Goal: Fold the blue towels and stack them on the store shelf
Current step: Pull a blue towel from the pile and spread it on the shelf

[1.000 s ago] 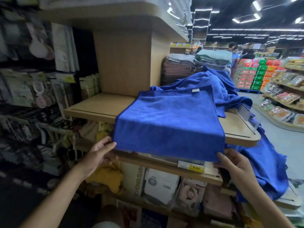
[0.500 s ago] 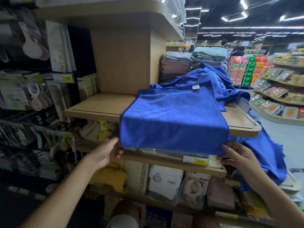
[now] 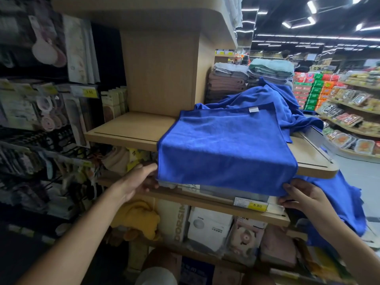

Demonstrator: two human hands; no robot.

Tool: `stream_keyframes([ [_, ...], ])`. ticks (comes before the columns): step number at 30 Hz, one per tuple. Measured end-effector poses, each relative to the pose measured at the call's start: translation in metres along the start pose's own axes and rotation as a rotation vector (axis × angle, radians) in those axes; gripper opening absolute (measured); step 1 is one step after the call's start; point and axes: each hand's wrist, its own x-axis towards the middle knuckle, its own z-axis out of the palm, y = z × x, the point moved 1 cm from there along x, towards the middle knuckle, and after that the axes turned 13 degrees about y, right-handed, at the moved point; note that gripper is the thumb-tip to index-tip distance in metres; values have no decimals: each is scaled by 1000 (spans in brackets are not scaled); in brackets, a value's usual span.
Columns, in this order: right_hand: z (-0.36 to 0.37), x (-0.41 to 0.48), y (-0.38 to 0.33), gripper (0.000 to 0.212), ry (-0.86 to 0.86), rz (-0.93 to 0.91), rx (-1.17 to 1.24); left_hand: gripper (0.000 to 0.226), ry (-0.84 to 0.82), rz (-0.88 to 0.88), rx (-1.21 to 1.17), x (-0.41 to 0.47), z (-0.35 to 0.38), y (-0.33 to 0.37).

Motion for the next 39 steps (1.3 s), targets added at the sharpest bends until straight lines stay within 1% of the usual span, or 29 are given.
stream_keyframes([
  [1,1,0,-1,11,-2,2,-3,57,-49,-15,-7,0,2,1],
  [3,2,-1,-2,10,-8,-2,-14,60,-92,-24,-25,1,7,6],
  [6,3,-3,-3,9,0,3,-12,49,-137,-15,-65,4,12,16],
  [8,2,-2,-3,9,6,10,-16,42,-207,-16,-99,4,10,18],
  [10,0,-2,-3,10,2,11,-30,46,-285,-16,-86,1,5,16],
  [12,-1,-3,-3,12,4,12,-38,47,-300,18,-21,-2,2,13],
  [15,-2,-4,-4,14,10,28,-31,45,-235,65,45,-6,0,9],
  [16,-2,-4,-5,14,13,34,-27,39,-180,68,52,-7,0,7],
  [18,-1,-4,-6,13,18,40,-27,17,-15,61,38,-9,0,1],
  [19,-1,-5,-6,13,17,41,-32,10,53,51,19,-9,-2,-3],
  [21,-1,-8,-5,14,29,36,-44,13,103,0,-78,-9,-5,-11],
  [23,0,-11,-6,18,63,15,-41,16,89,-41,-199,-15,-7,-17],
  [24,0,-13,-6,23,86,1,-37,21,56,-33,-249,-19,-7,-18],
  [26,1,-15,-6,31,132,-10,-37,38,16,29,-254,-28,-6,-16],
  [27,1,-16,-7,33,144,-5,-38,41,39,69,-211,-32,-4,-15],
  [29,0,-17,-7,26,156,-15,-72,31,108,132,-116,-35,-1,-15],
  [32,-4,-21,-8,18,219,-69,-220,5,212,251,-15,-36,3,-12],
  [33,-6,-23,-10,16,250,-132,-292,1,247,332,-1,-36,4,-10],
  [35,-12,-28,-20,17,289,-372,-443,2,373,566,47,-37,1,-5],
  [37,-13,-36,-44,20,272,-617,-527,11,556,801,142,-36,-8,11],
  [39,-7,-34,-75,18,220,-742,-545,22,651,935,246,-24,-16,40],
])
